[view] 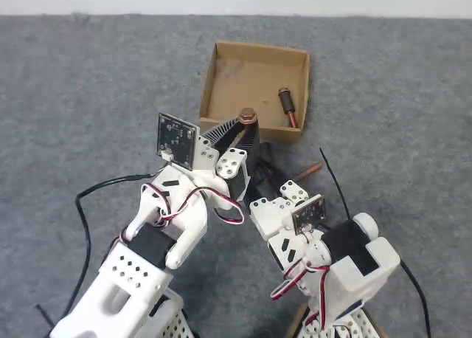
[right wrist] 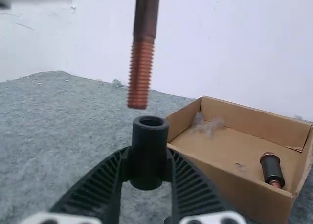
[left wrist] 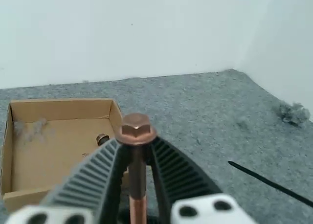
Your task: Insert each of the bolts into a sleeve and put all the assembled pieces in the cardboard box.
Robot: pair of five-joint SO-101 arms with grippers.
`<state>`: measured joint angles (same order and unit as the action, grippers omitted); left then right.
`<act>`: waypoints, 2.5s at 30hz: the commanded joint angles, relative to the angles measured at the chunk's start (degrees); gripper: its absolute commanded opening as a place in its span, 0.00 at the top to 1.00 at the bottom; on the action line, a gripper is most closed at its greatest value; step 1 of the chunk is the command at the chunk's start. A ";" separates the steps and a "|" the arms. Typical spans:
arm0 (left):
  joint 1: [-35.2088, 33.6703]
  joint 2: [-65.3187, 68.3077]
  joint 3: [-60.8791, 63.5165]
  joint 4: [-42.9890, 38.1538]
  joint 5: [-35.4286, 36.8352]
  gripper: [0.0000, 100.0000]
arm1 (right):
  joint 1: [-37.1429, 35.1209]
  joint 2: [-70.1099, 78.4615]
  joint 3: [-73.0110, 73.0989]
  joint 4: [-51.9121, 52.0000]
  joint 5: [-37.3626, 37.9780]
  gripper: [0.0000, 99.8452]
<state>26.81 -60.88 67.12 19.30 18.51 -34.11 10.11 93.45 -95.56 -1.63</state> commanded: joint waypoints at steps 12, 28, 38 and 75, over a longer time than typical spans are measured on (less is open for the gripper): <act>0.09 -2.11 4.97 -7.82 0.53 0.99 | -0.31 -0.40 1.32 -0.22 0.79 0.99; -3.25 7.56 2.95 -16.88 -3.08 0.99 | -0.31 -0.40 1.32 -0.04 0.79 0.99; -1.41 6.15 6.11 -16.88 -3.25 0.99 | -0.31 -0.40 1.32 0.04 0.79 0.99; 0.53 6.07 6.29 -9.32 -3.34 0.99 | -0.22 -0.31 1.32 0.22 0.79 0.99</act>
<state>25.93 -54.11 74.07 6.02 16.04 -34.20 10.37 93.45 -95.56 -1.63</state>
